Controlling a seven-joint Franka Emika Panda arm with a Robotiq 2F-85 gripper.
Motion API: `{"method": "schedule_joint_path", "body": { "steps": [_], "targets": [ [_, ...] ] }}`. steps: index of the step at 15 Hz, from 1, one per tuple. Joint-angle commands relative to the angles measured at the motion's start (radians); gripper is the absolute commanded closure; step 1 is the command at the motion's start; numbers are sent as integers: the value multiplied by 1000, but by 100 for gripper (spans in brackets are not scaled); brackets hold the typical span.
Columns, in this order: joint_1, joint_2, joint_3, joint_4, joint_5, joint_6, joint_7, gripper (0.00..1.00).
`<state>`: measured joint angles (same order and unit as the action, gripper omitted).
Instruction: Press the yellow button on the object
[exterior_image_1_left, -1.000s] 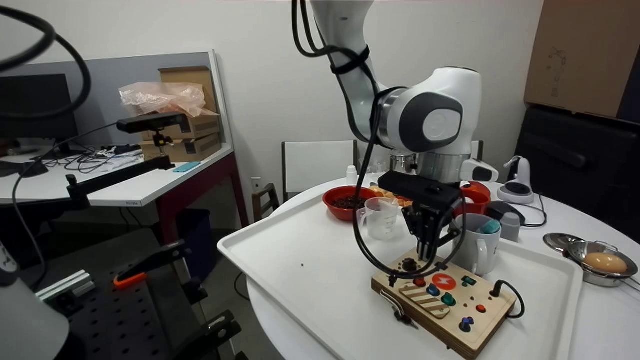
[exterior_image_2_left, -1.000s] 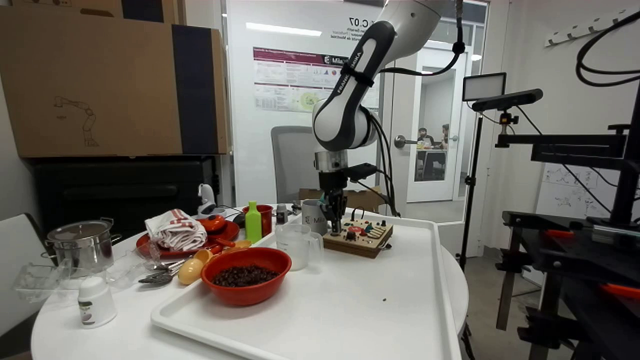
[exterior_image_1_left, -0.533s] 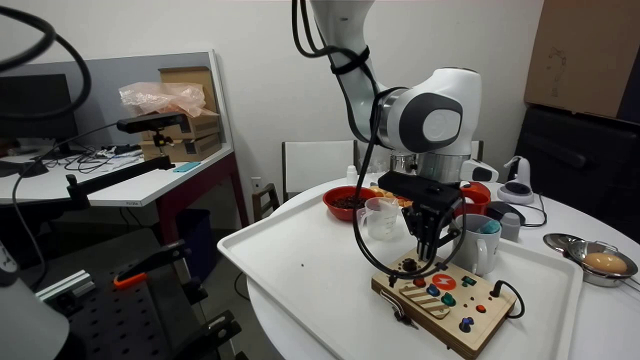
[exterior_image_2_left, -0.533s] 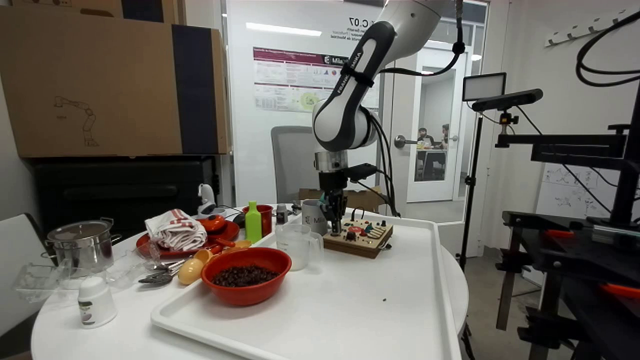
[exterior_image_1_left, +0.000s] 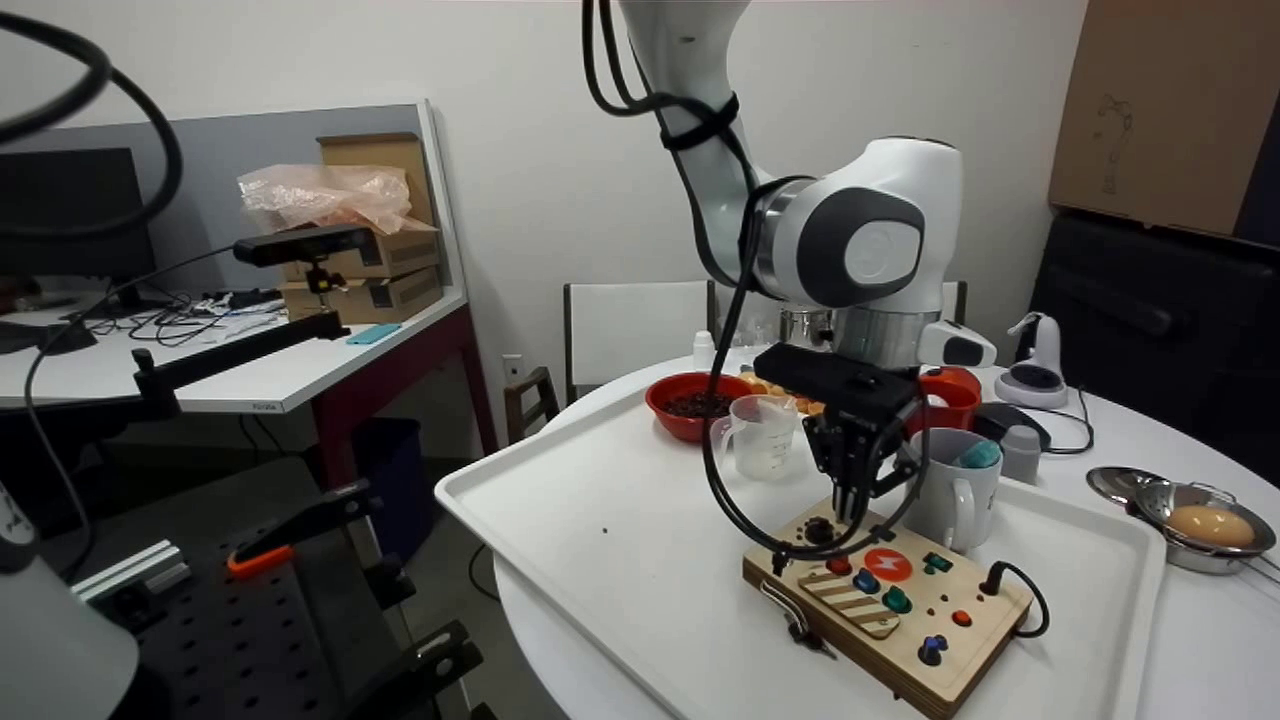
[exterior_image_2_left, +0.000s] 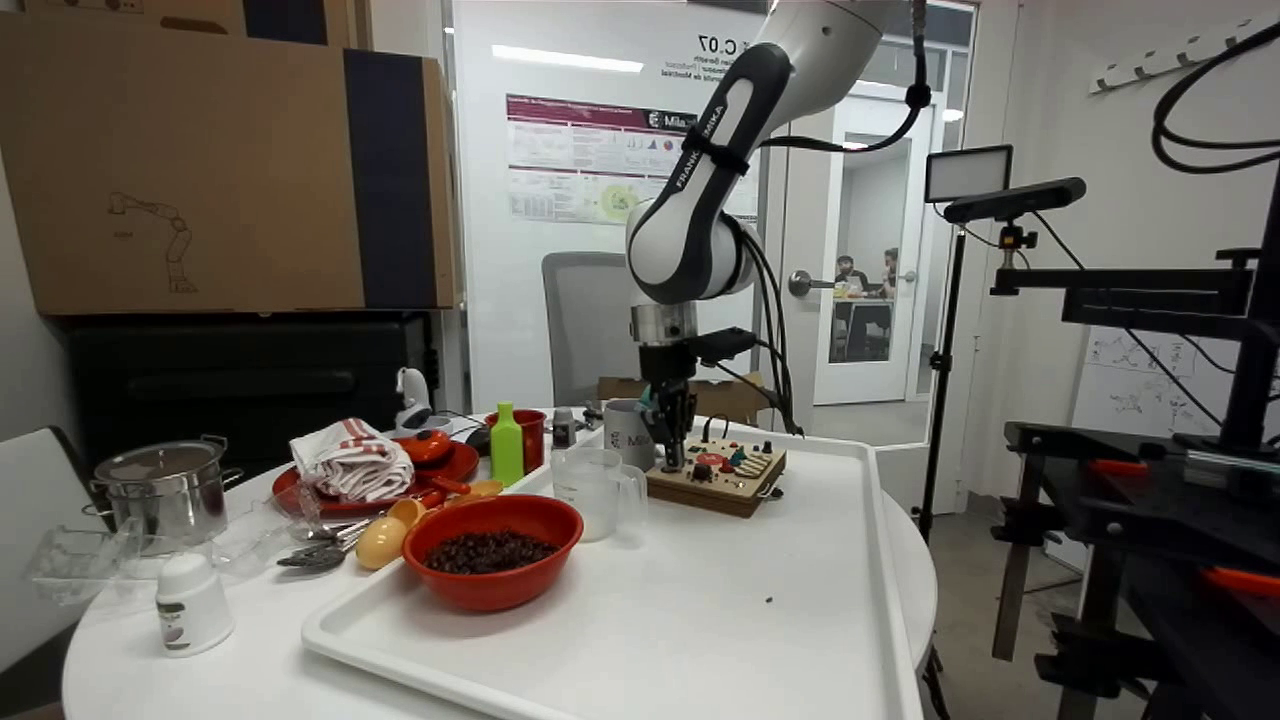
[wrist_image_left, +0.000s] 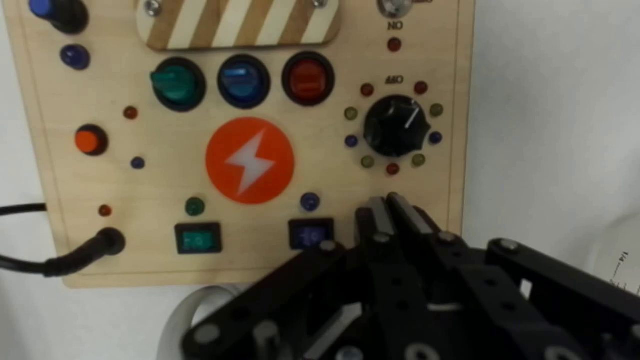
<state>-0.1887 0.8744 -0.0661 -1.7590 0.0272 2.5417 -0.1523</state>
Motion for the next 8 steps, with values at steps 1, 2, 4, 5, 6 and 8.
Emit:
{"method": "schedule_joint_path", "body": {
  "steps": [1, 2, 4, 5, 6, 8],
  "targets": [
    [-6, 28, 3, -40, 3, 33, 25, 91],
    [-7, 25, 1, -48, 4, 39, 31, 91],
    [-9, 20, 1, -57, 7, 45, 38, 91],
    [-10, 19, -1, -62, 7, 46, 41, 91],
    [-14, 13, 2, -64, 10, 48, 39, 91],
    [-26, -13, 16, -68, 26, 47, 37, 91]
  ]
}}
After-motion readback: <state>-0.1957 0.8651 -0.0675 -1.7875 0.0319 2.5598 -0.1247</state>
